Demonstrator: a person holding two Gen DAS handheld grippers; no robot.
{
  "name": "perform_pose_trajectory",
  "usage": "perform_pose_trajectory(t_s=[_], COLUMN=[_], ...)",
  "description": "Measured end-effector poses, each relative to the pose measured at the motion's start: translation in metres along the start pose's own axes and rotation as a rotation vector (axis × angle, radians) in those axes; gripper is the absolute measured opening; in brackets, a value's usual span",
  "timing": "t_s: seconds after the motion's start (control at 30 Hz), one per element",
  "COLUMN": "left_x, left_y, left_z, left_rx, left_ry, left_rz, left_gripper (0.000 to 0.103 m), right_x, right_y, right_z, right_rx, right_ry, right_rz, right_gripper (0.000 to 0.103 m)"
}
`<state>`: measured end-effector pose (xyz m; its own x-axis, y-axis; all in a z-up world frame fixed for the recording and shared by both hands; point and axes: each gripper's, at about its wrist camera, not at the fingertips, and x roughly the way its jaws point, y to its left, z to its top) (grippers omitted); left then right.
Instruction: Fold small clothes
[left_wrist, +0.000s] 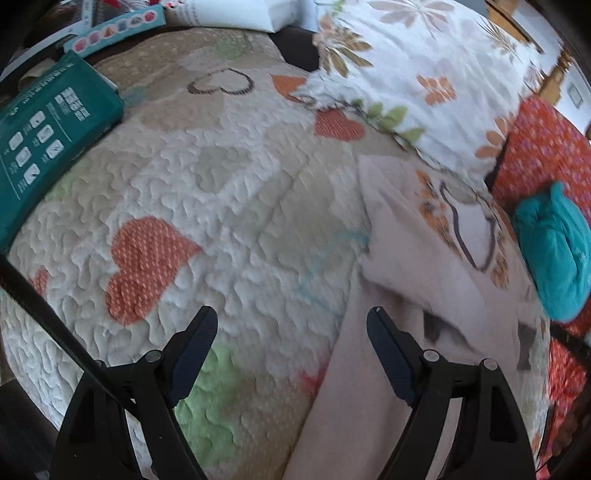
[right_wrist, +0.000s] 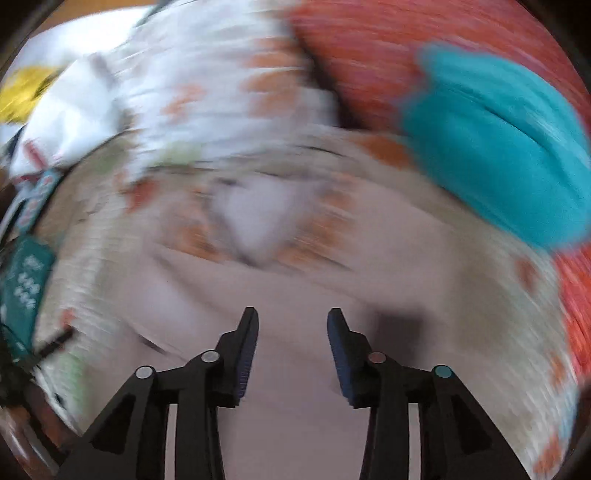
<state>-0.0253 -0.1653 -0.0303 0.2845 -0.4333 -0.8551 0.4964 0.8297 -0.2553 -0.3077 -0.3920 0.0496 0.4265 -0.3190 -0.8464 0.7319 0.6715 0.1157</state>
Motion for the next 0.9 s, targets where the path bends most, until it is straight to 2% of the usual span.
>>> perform_pose_trajectory(t_s=[0.07, 0.17, 0.23, 0.3, 0.33, 0.4, 0.5, 0.7, 0.77, 0.9], left_x=[0.003, 0.009, 0.015, 0.020, 0.017, 0.013, 0.007, -0.005, -0.008, -0.020], left_y=[-0.001, -0.004, -0.006, -0.005, -0.006, -0.011, -0.012, 0.001, 0.001, 0.004], left_z=[-0.010, -0.027, -0.042, -0.053, -0.057, -0.067, -0.082, -0.118, -0.129, -0.150], left_rx=[0.019, 0.057, 0.072, 0.076, 0.093, 0.140, 0.169, 0.094, 0.083, 0.076], left_ry=[0.024, 0.059, 0.098, 0.120, 0.094, 0.090, 0.096, 0.122, 0.123, 0.112], left_rz=[-0.023, -0.028, -0.053, -0.073, -0.063, -0.049, -0.083, -0.233, -0.257, -0.265], left_gripper=[0.076, 0.068, 0.058, 0.055, 0.052, 0.047, 0.044, 0.044, 0.043, 0.043], right_x=[-0.010, -0.009, -0.004, 0.007, 0.006, -0.001, -0.004, -0.005, -0.003, -0.003], right_y=[-0.052, -0.099, -0.114, -0.121, -0.121, -0.118, -0.115, -0.119, -0.116, -0.111], right_z=[-0.034, -0.083, -0.111, -0.138, -0.145, -0.156, -0.169, -0.200, -0.213, -0.234], right_rx=[0.089, 0.202, 0.258, 0.316, 0.328, 0.330, 0.344, 0.462, 0.529, 0.581], right_ry=[0.031, 0.058, 0.068, 0.087, 0.066, 0.014, 0.004, 0.007, 0.016, 0.037], right_rz=[-0.035, -0.050, -0.047, -0.009, 0.002, 0.027, 0.122, 0.345, 0.434, 0.529], right_gripper=[0.043, 0.044, 0.044, 0.044, 0.044, 0.045, 0.045, 0.045, 0.045, 0.045])
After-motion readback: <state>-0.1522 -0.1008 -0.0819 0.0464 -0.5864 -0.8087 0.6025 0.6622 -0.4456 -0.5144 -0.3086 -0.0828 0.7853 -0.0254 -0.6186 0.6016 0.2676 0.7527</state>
